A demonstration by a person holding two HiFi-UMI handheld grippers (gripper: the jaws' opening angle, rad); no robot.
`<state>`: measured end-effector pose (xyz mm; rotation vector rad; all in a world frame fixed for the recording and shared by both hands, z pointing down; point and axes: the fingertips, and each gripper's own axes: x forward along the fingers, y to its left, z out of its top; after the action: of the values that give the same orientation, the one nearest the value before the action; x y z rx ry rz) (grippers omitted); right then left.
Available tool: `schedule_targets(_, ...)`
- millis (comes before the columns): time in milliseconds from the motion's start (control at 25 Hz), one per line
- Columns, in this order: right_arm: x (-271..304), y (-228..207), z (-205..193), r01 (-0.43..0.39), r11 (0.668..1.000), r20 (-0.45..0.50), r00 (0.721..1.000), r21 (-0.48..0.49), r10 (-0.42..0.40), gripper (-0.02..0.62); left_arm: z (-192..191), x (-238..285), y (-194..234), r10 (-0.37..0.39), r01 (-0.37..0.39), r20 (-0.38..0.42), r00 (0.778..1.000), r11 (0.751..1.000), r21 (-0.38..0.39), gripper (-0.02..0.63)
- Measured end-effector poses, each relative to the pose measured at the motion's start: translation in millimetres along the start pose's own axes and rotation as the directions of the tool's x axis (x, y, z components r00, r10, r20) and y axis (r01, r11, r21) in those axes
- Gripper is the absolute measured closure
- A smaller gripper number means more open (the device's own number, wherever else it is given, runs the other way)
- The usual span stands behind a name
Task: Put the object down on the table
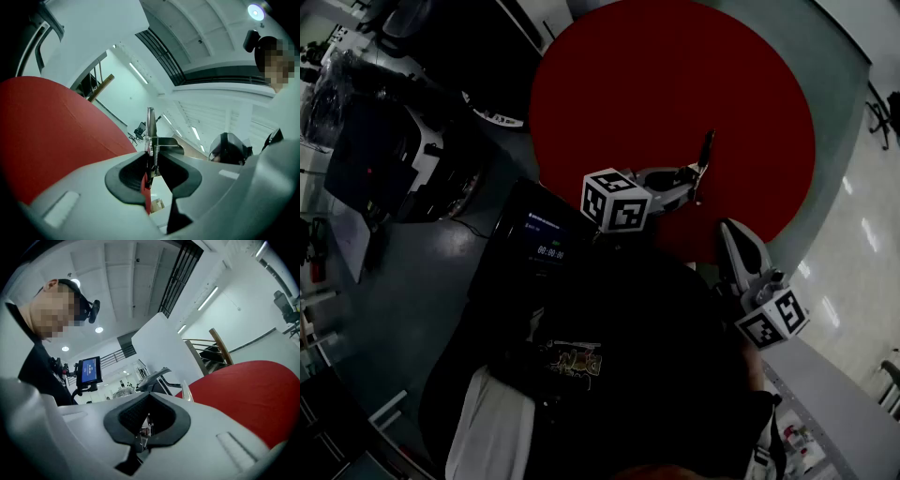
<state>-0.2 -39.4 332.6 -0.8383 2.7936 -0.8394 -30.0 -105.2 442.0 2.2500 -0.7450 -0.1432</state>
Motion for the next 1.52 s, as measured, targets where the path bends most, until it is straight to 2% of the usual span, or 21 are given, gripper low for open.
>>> schedule_targets(160,-2.1,-6.2,-4.8,0.001,0.999,-0.034,0.999,-0.048,-0.003,0.594,1.3,0.6,0.4,0.002,-0.002,0.0,1.0,1.0,-0.005,0.5)
schedule_targets(320,3.7,-2.0,0.8,-0.011,1.0,-0.034,0.999,-0.028,0.01,0.594,3.4,0.9,1.8,0.01,-0.01,0.003,1.0,1.0,-0.018,0.5)
schedule_targets(680,-1.1,-14.7,-3.7,-0.031,0.998,-0.039,0.999,-0.05,0.029,0.594,-5.8,11.2,12.5,0.023,-0.022,0.007,1.0,0.999,-0.025,0.5)
schedule_targets(920,-8.0,-16.3,-0.2,-0.009,0.999,-0.034,0.999,-0.046,0.007,0.592,-6.6,15.4,10.9,0.014,-0.014,-0.003,1.0,0.999,-0.036,0.5)
schedule_targets(1040,-13.8,-13.1,-3.2,0.022,0.999,-0.039,0.999,-0.047,-0.024,0.592,-9.7,15.1,23.5,0.009,-0.008,0.004,1.0,0.995,-0.095,0.5)
schedule_targets(1120,-21.4,-18.3,-4.0,0.058,0.997,-0.036,0.998,-0.041,-0.059,0.592,-12.5,21.6,48.2,0.013,-0.009,0.018,1.0,0.98,-0.201,0.5)
schedule_targets(1160,-27.5,-23.7,-3.1,0.081,0.996,-0.03,0.996,-0.033,-0.082,0.592,-14.9,28.6,64.4,0.013,-0.005,0.027,1.0,0.959,-0.285,0.499)
schedule_targets(1200,-34.8,-29.5,-1.6,0.108,0.994,-0.021,0.994,-0.024,-0.108,0.592,-18.0,37.4,81.7,0.009,0.007,0.04,0.999,0.922,-0.387,0.5)
schedule_targets(1240,-43.0,-34.7,-0.4,0.136,0.991,-0.011,0.991,-0.014,-0.136,0.592,-21.0,46.3,100.0,0.006,0.024,0.059,0.998,0.869,-0.495,0.5)
schedule_targets(1320,-58.5,-42.3,-0.2,0.191,0.982,0.009,0.982,0.007,-0.191,0.592,-26.2,60.2,140.3,0.032,0.049,0.106,0.994,0.729,-0.683,0.5)
schedule_targets(1360,-65.2,-45.3,-0.9,0.215,0.977,0.018,0.976,0.017,-0.215,0.592,-28.9,64.7,161.6,0.066,0.048,0.122,0.99,0.661,-0.749,0.5)
schedule_targets(1400,-71.0,-47.9,-1.9,0.236,0.971,0.026,0.971,0.026,-0.237,0.592,-31.3,68.0,181.7,0.107,0.036,0.127,0.986,0.609,-0.792,0.5)
schedule_targets(1440,-76.1,-49.9,-2.5,0.255,0.966,0.034,0.966,0.036,-0.256,0.592,-33.2,70.7,199.5,0.146,0.018,0.125,0.981,0.576,-0.817,0.5)
schedule_targets(1520,-83.3,-52.4,-1.5,0.281,0.958,0.049,0.957,0.064,-0.284,0.592,-35.3,75.6,228.5,0.21,-0.006,0.125,0.97,0.534,-0.846,0.499)
